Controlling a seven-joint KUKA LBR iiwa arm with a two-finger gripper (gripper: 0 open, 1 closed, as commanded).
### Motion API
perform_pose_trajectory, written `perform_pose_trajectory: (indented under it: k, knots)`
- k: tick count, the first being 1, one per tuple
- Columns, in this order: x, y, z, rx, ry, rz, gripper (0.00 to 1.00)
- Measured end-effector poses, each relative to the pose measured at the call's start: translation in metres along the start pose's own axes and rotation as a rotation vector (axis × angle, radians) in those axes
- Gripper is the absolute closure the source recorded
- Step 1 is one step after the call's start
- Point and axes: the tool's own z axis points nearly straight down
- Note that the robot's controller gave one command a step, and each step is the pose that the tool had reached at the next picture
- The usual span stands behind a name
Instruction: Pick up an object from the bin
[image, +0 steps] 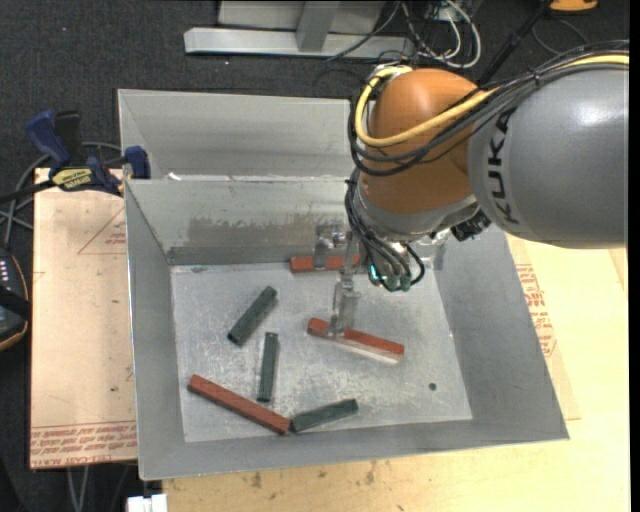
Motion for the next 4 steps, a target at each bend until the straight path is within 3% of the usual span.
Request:
perform_pose_trajectory:
  k: [1, 2, 3, 4]
  knots:
    - [0.034, -0.06, 0.107, 0.002, 0.003, -0.049, 0.0]
    - [0.0, -0.086, 0.152, 0.0, -0.008, 0.028, 0.0]
    - [-0.001, -0.084, 0.15, -0.001, -0.008, 0.027, 1.0]
    - [-0.001, -0.084, 0.15, -0.001, -0.009, 0.028, 0.0]
